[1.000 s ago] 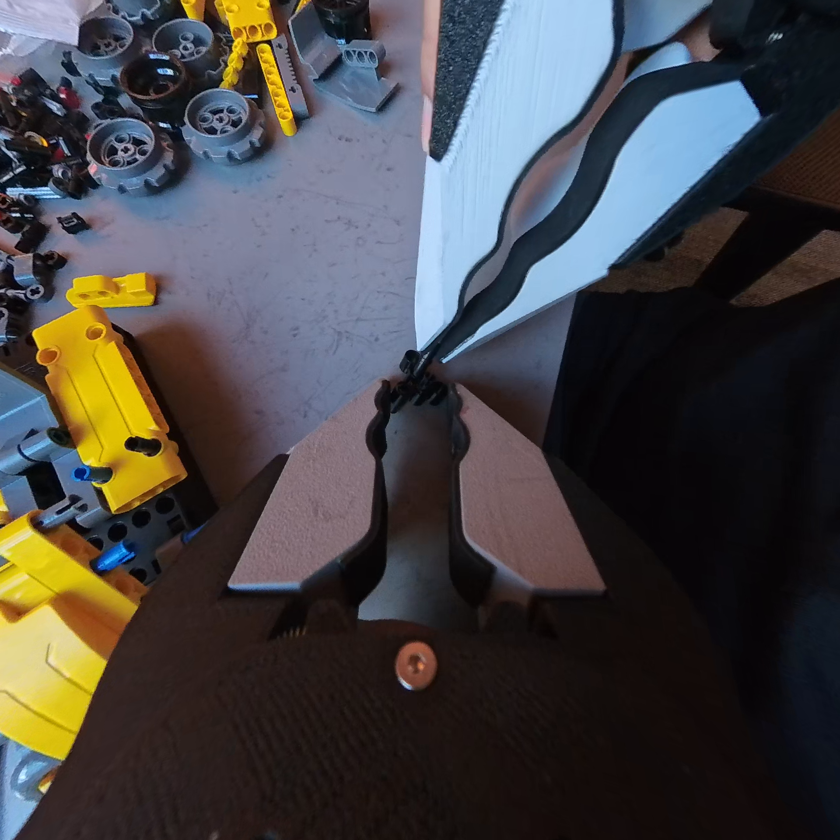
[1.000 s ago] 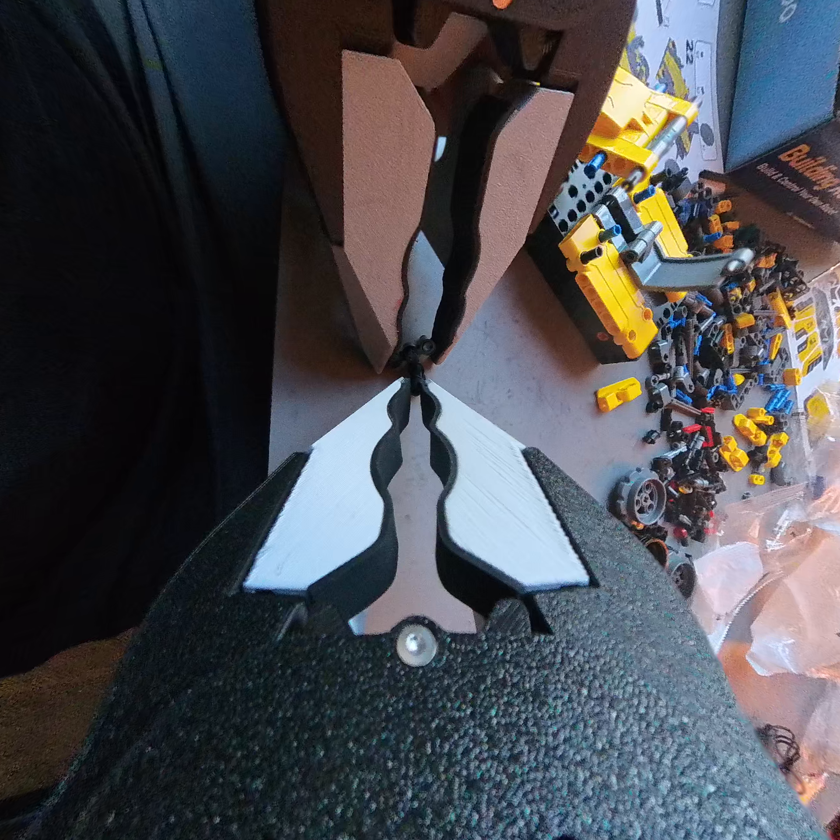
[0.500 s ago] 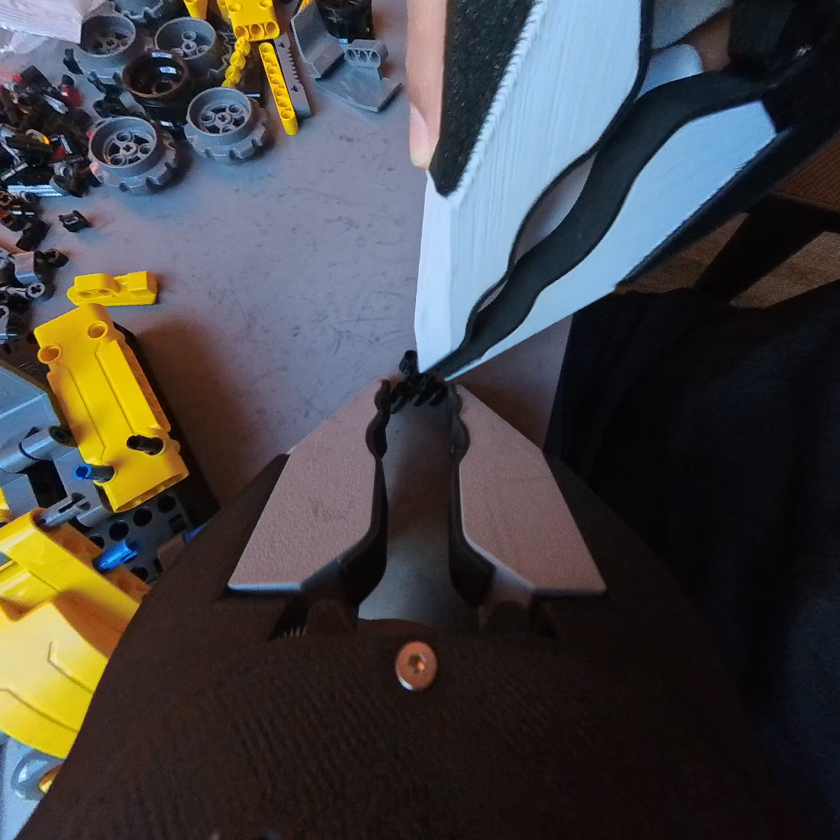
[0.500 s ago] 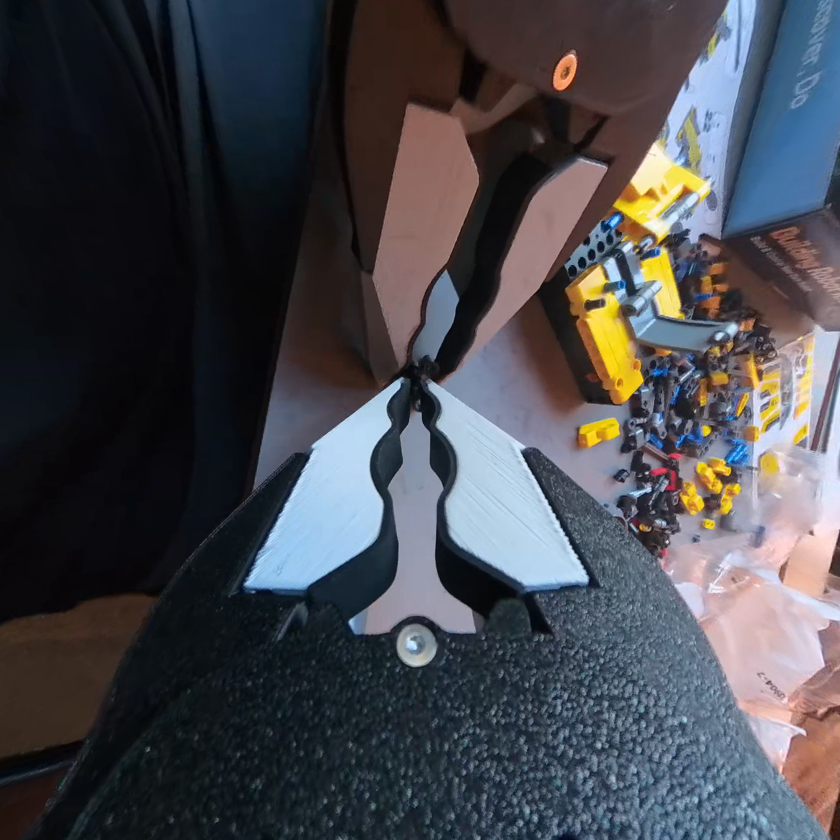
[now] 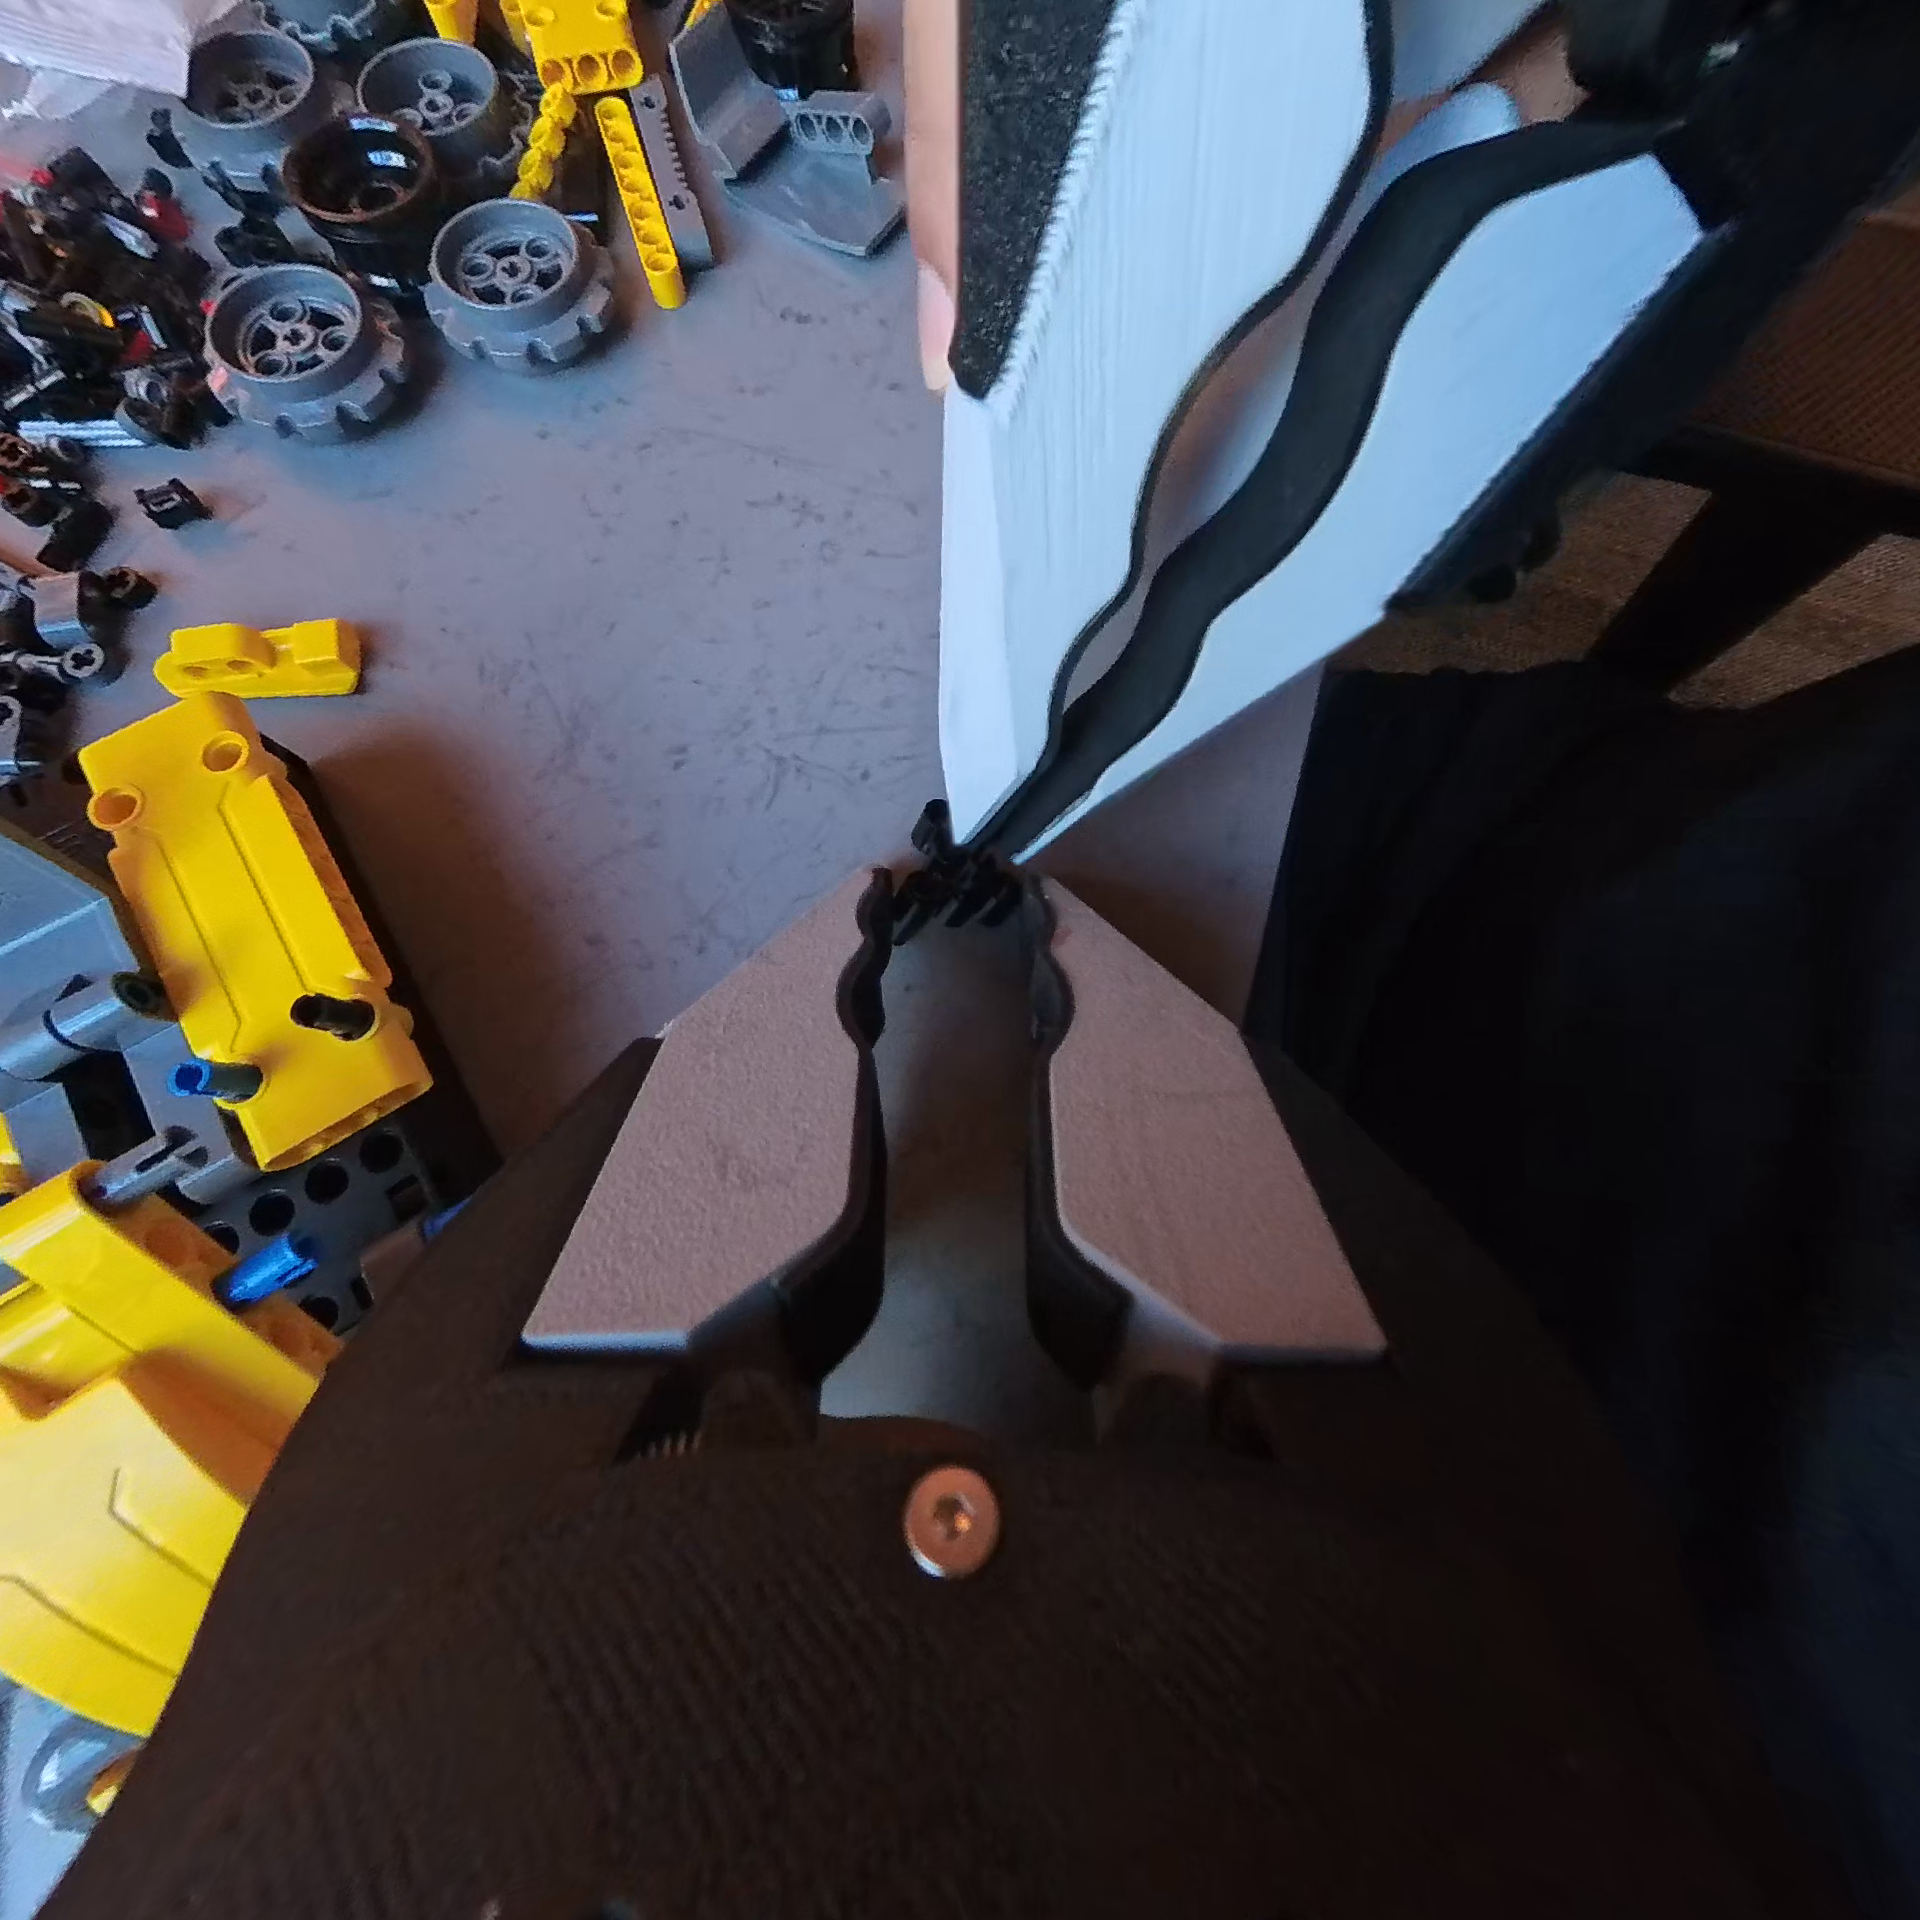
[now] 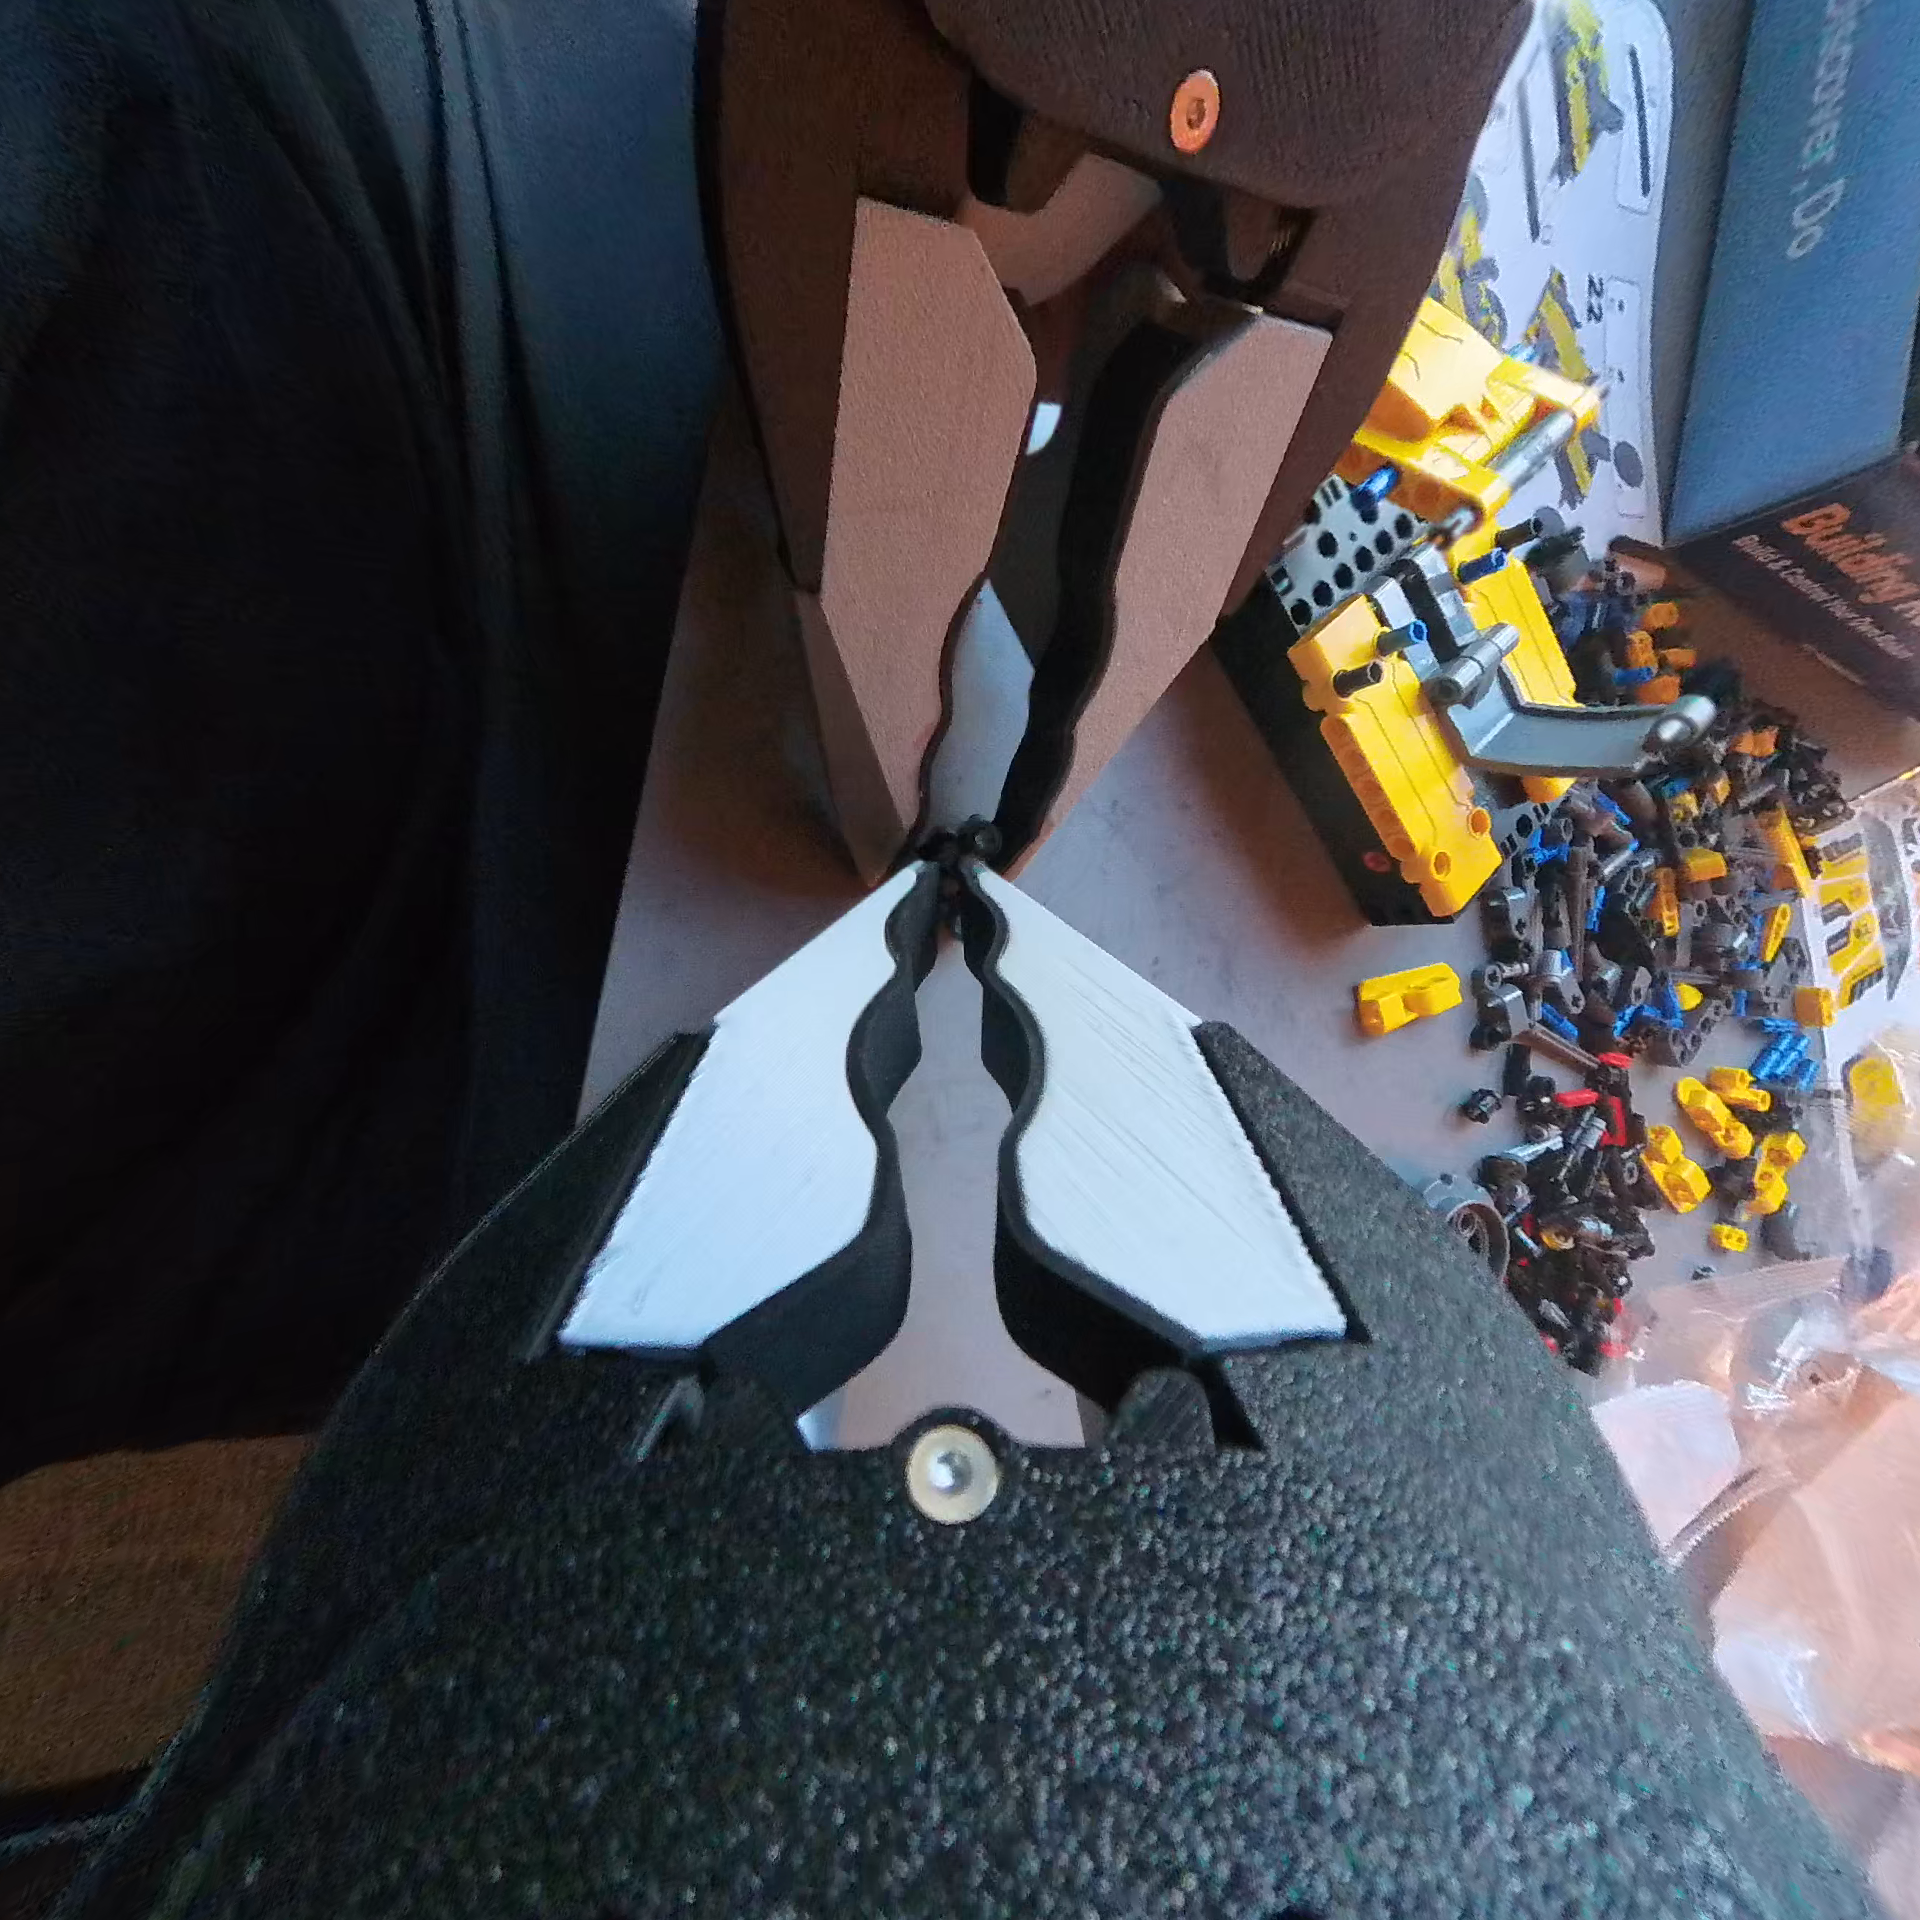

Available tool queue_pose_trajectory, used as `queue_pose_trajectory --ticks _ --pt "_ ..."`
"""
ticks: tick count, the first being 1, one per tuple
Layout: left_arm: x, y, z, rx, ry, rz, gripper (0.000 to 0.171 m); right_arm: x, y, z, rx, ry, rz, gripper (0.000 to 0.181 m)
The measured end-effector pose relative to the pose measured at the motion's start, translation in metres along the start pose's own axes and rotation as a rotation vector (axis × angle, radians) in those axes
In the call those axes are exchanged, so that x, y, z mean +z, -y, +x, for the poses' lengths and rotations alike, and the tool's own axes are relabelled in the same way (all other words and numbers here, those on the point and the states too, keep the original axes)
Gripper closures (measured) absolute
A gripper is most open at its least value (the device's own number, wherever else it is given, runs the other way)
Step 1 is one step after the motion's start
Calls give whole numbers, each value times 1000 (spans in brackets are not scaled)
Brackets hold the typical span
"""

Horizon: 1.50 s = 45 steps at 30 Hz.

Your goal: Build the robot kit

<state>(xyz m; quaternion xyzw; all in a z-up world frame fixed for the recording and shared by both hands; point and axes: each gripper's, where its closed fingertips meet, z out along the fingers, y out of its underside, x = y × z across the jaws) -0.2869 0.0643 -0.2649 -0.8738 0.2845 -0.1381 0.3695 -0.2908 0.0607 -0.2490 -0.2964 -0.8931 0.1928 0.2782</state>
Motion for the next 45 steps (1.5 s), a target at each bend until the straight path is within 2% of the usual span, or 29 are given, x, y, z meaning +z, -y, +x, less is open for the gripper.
queue_pose_trajectory --ticks 4,12,19,25,31,39,45 --pt "0 0 0 -1 1 0 150 3 -16 1 6 11 -46 178" --pt "0 0 0 -8 -8 1 150 2 -14 0 25 4 -51 178" --pt "-1 0 1 -13 -18 1 149 -5 -10 8 268 45 58 178" --pt "-2 1 0 -49 -40 10 126 -9 -10 7 361 59 106 178" --pt "-2 0 -1 -25 -15 2 132 -10 -16 5 398 47 108 178" --pt "-7 5 -7 -94 -24 53 130 -10 -14 -1 447 78 138 178" --pt "-10 6 -4 -60 -9 65 130 -5 -13 -4 442 85 129 178"
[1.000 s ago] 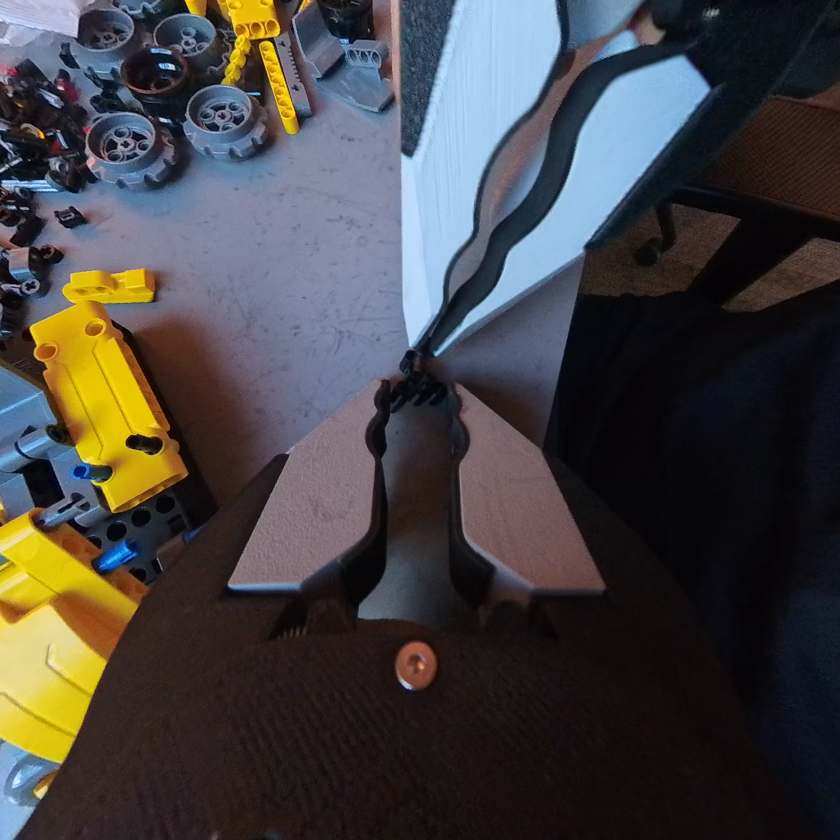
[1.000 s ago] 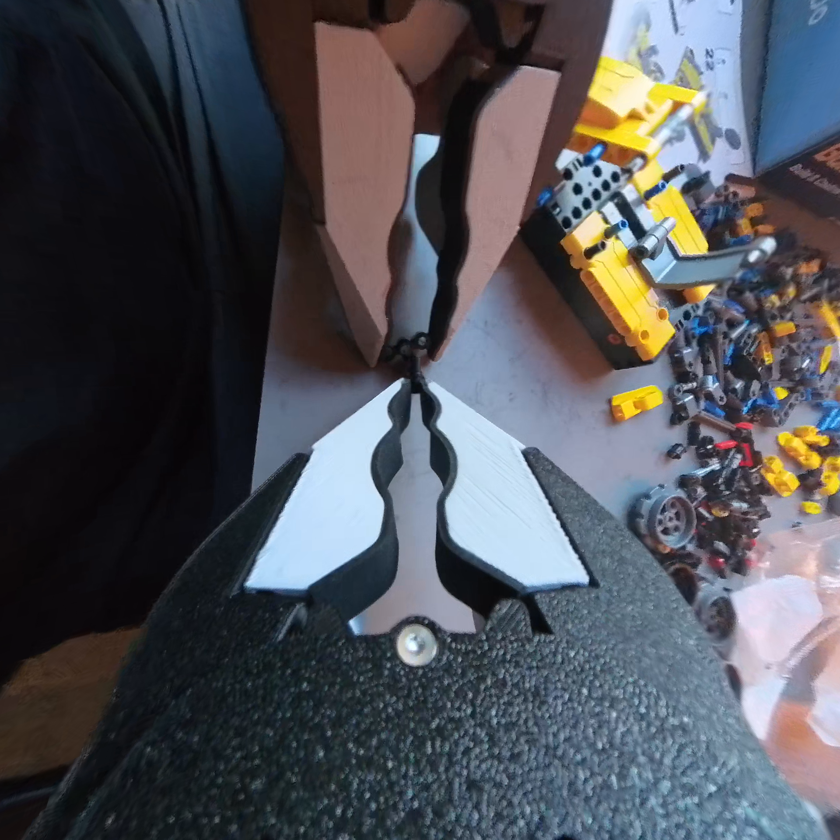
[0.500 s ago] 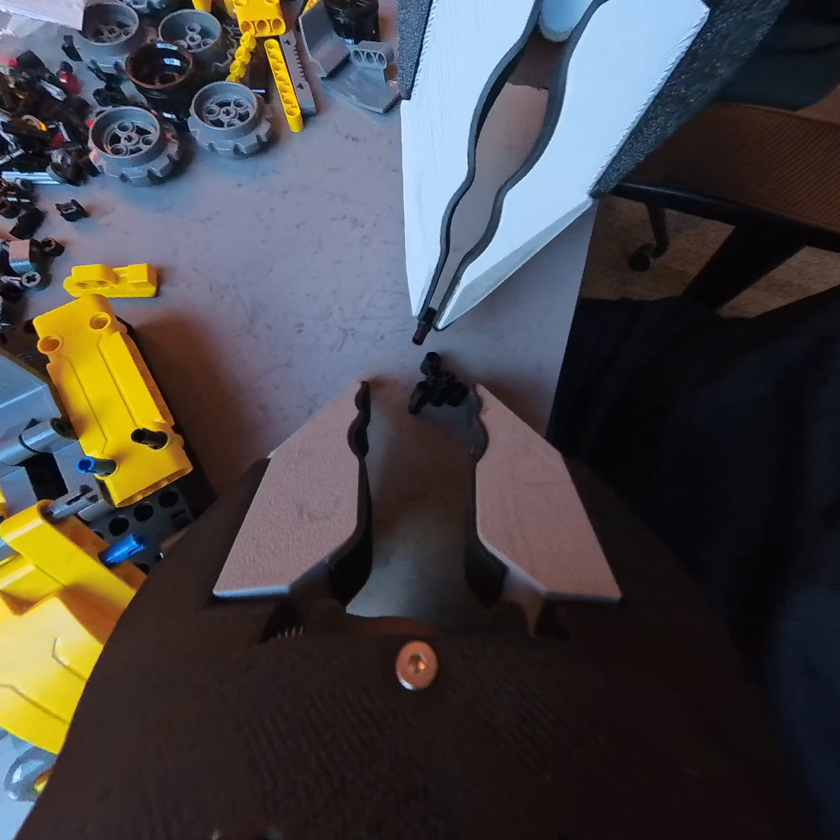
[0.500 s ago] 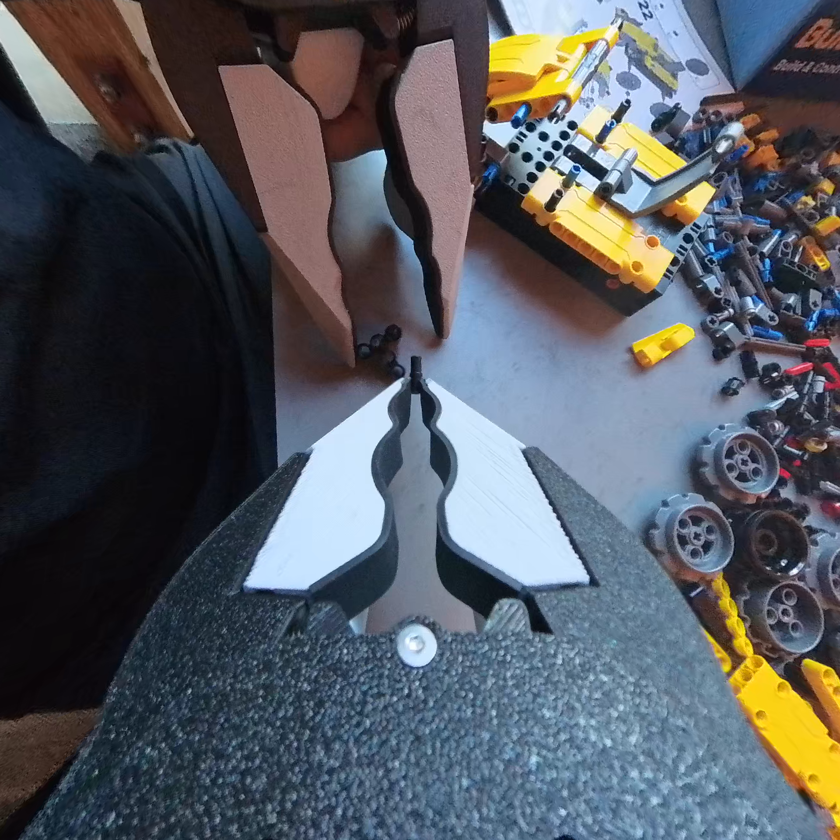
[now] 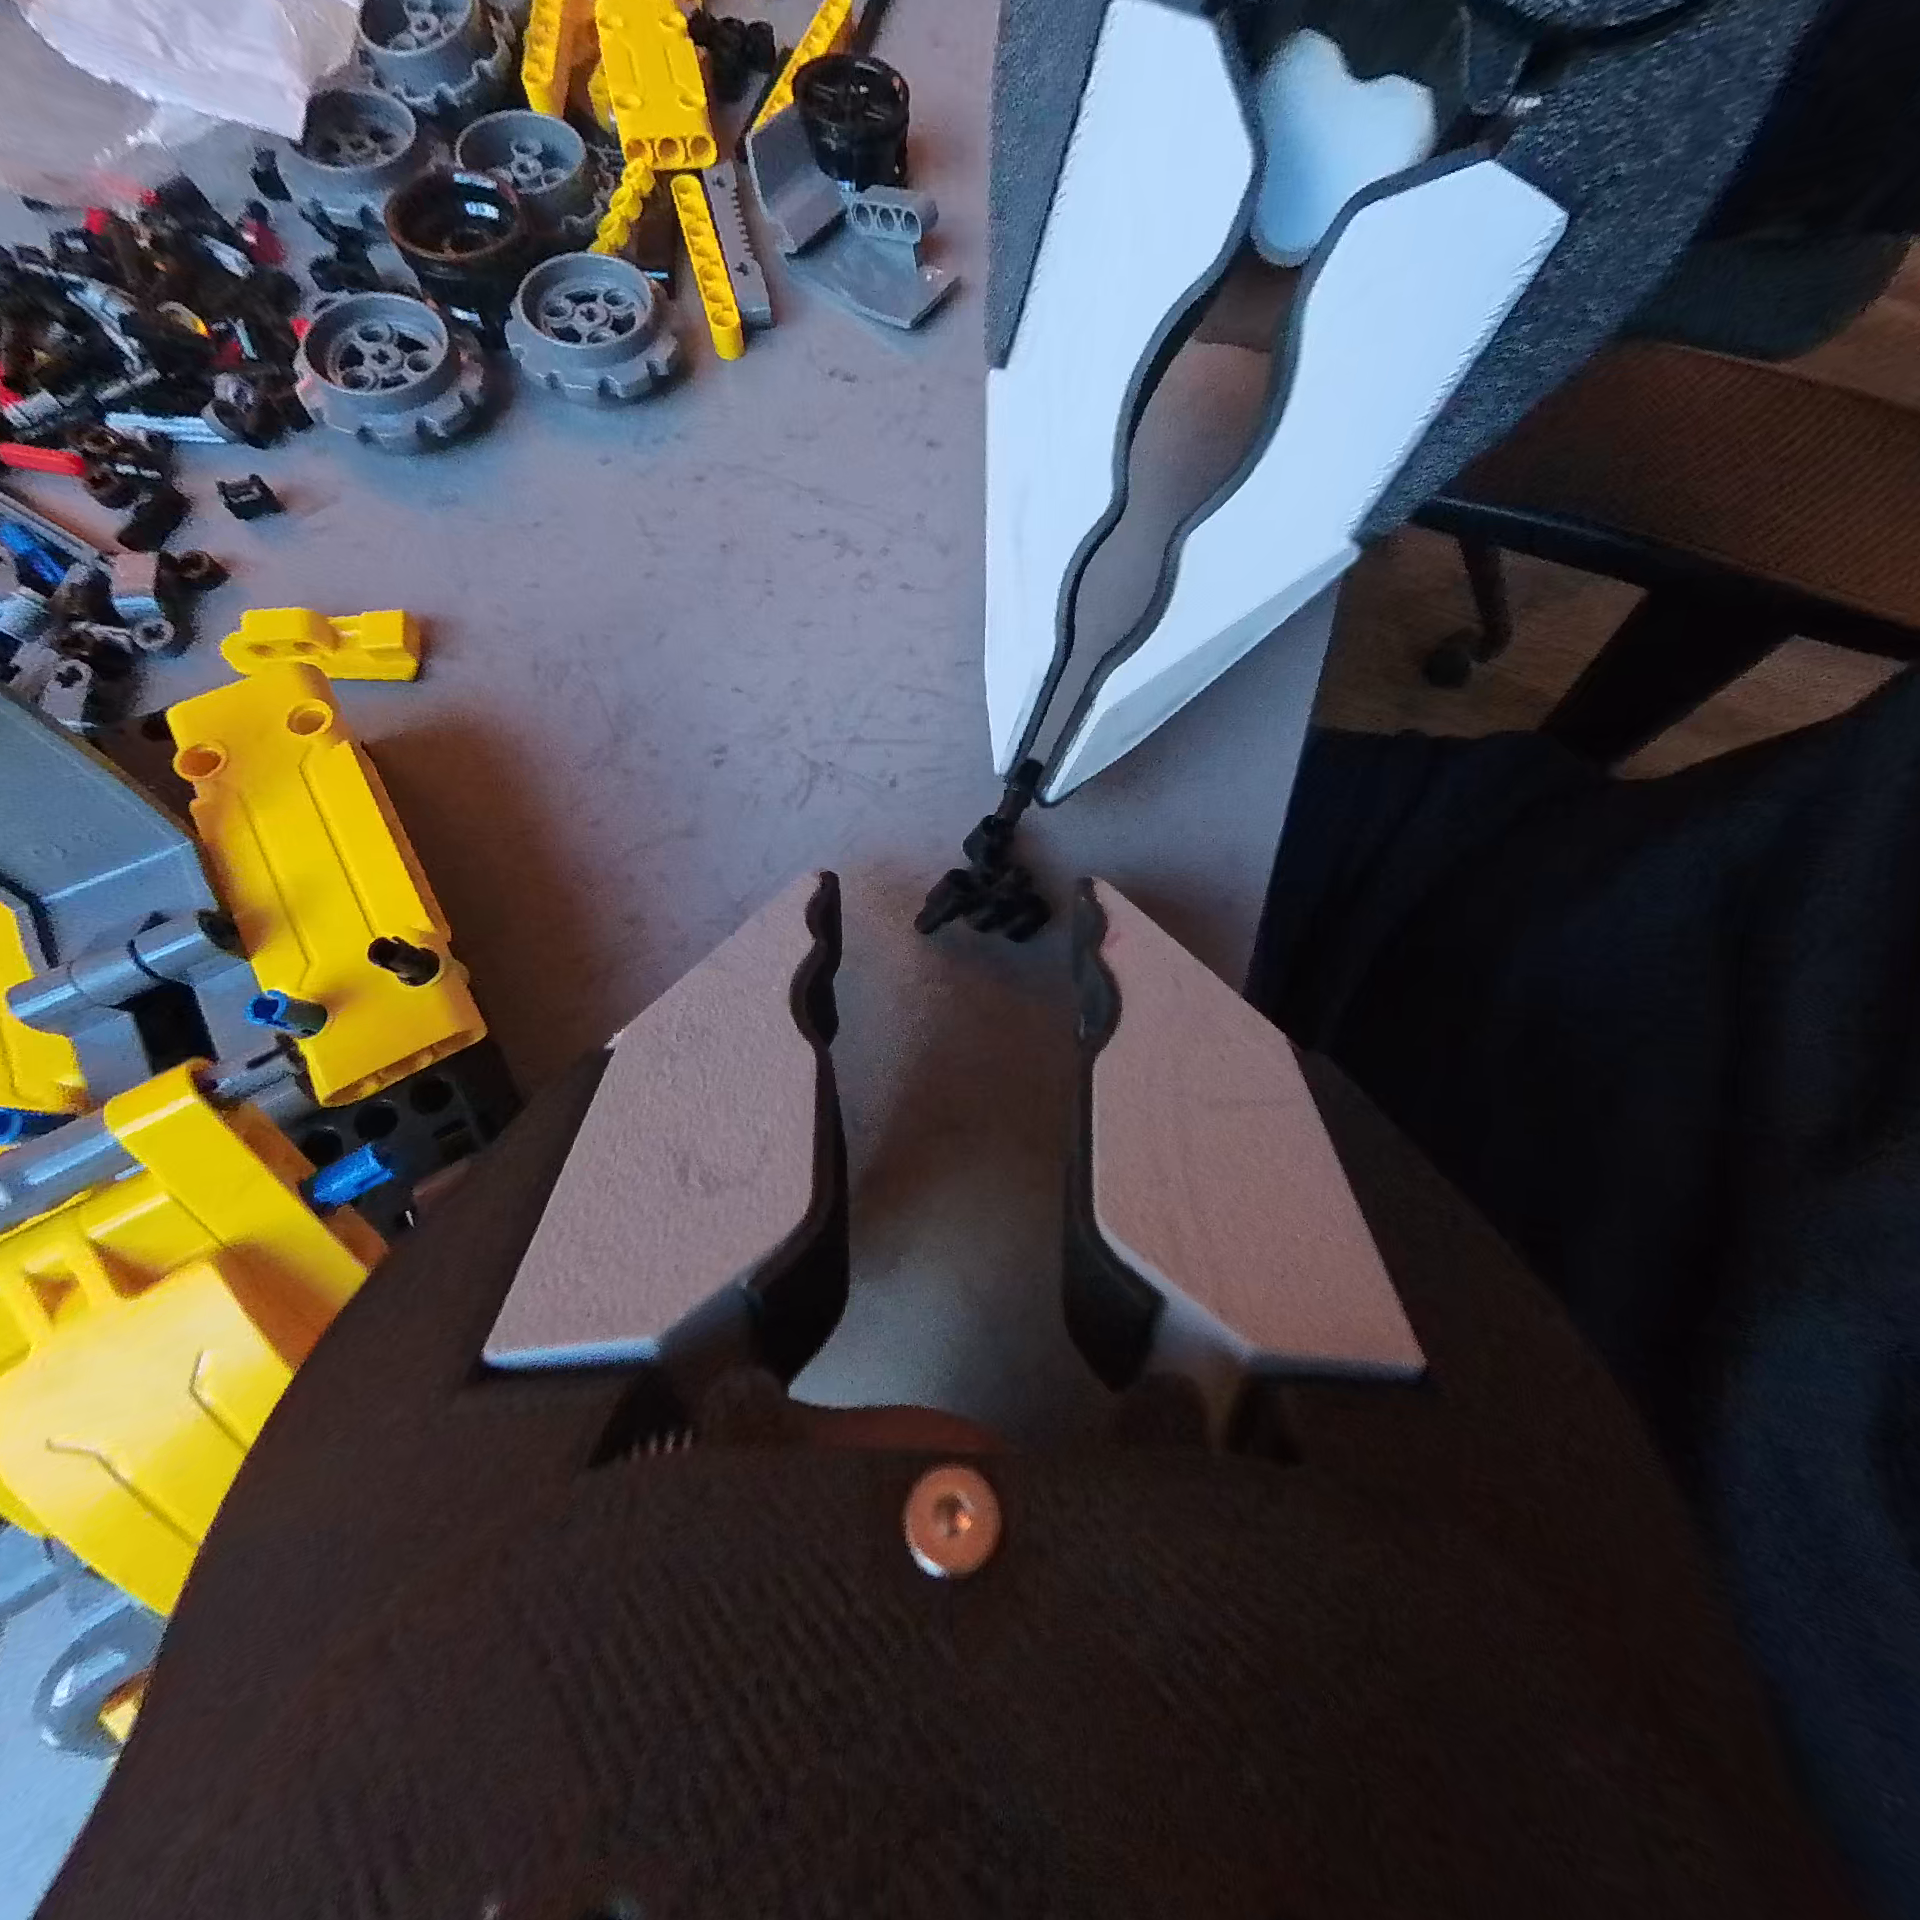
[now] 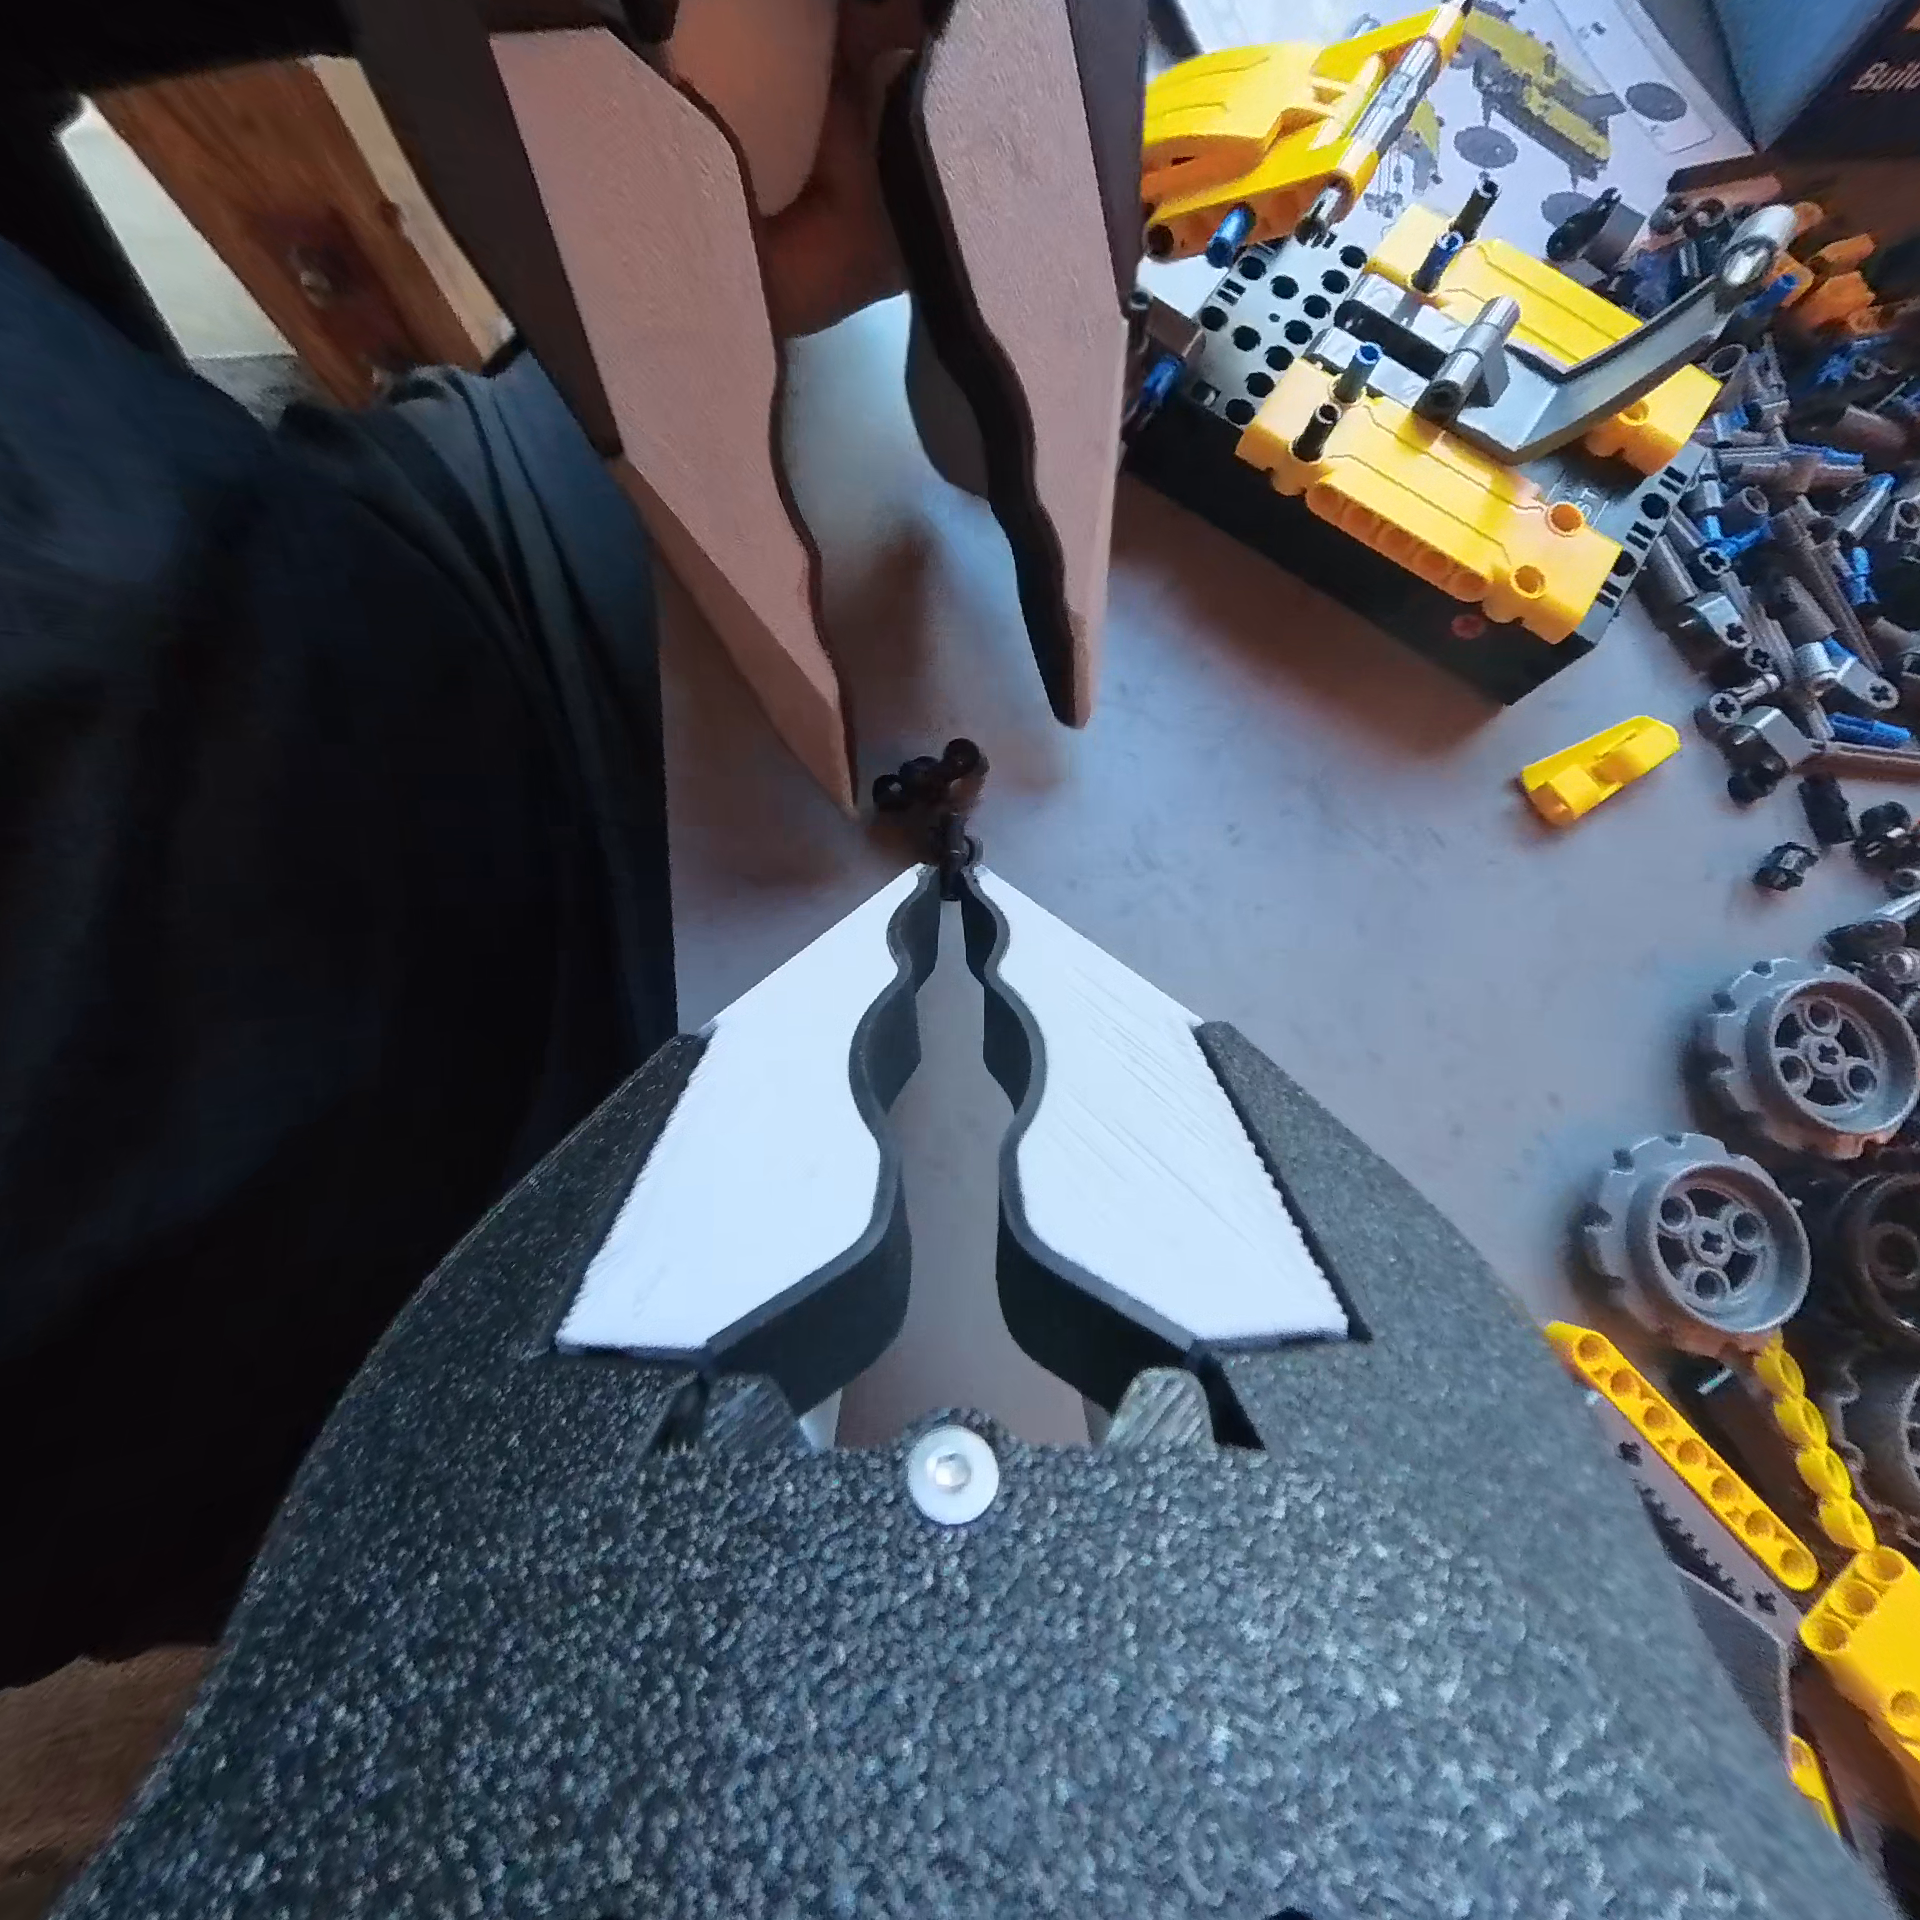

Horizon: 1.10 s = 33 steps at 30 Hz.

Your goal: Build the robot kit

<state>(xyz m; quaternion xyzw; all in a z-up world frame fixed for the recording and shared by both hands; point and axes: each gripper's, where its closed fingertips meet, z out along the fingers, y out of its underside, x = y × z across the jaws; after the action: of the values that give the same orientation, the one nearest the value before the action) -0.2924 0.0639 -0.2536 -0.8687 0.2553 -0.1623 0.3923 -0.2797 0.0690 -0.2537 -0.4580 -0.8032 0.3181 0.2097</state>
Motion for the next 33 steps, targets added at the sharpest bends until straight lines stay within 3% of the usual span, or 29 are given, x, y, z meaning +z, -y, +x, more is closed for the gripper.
queue_pose_trajectory --ticks 6,10,25,33 --pt "-16 18 8 136 39 89 161 -8 13 -7 55 64 46 178" --pt "-19 26 14 303 83 103 168 -13 23 -10 131 124 83 178" --pt "-17 25 24 745 290 104 170 -24 28 -21 447 379 153 178" --pt "-22 34 25 844 381 174 170 -30 35 -23 665 548 253 177"
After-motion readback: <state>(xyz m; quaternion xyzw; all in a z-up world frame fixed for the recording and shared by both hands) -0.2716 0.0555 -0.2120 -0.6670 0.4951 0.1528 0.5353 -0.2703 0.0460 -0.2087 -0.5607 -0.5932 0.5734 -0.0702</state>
